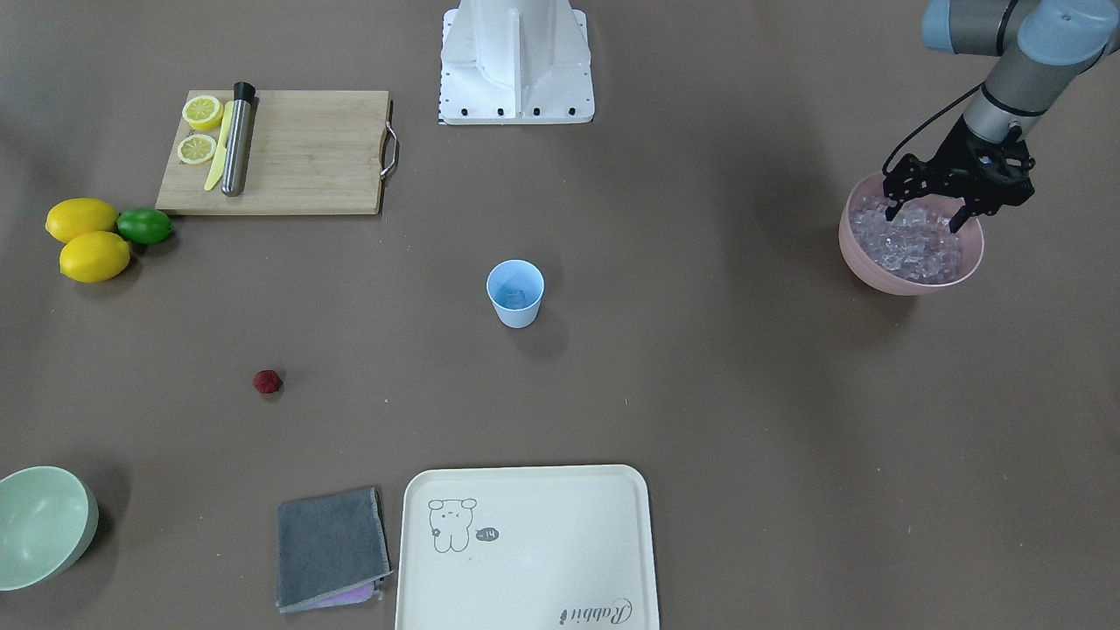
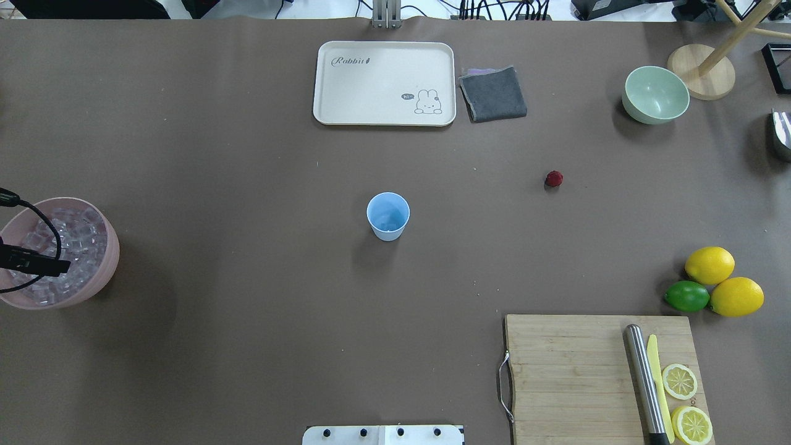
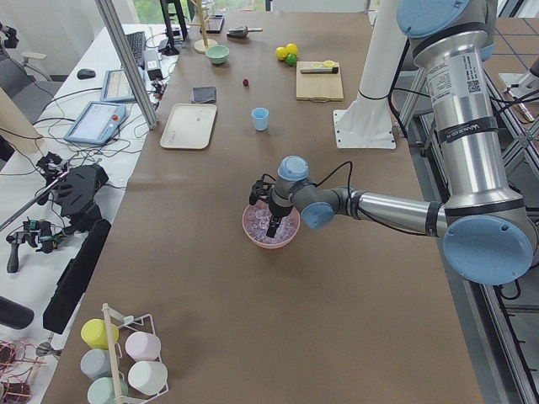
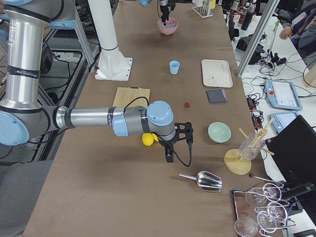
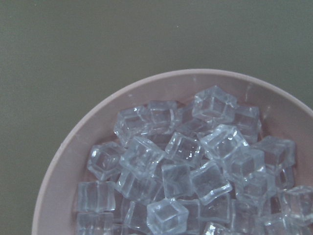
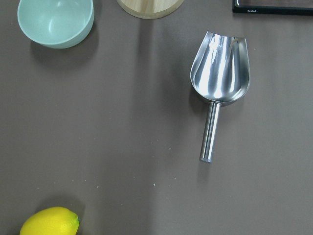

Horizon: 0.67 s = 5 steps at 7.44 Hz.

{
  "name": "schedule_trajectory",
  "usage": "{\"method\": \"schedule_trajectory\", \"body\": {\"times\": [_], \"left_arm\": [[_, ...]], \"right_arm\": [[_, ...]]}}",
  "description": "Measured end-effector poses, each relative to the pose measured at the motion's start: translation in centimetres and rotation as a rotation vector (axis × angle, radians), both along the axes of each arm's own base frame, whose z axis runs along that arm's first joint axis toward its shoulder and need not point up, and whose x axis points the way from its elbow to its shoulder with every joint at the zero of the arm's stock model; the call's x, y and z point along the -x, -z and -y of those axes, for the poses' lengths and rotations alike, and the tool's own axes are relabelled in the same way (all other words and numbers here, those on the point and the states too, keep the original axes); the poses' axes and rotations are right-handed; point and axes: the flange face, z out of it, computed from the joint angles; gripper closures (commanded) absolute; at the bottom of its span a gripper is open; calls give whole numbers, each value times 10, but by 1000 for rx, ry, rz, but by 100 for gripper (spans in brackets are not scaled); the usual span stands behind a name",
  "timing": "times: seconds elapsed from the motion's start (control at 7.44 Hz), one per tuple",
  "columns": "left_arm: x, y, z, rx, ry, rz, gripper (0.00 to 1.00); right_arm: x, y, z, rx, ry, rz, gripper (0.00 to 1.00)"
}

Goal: Put ice and strawberries in cup
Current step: 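Lower the left gripper into the bowl and grasp another ice cube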

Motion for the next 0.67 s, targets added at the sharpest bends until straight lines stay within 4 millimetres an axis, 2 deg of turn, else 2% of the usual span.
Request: {"method": "schedule_trajectory", "body": {"times": [0.4, 0.67], "left_arm": [[-4, -1, -2, 1, -9, 1, 3], [-5, -1, -3, 1, -14, 2, 10]], "right_arm": [[0, 0, 0, 1, -1, 0, 0], [0, 0, 0, 1, -1, 0, 0]]}}
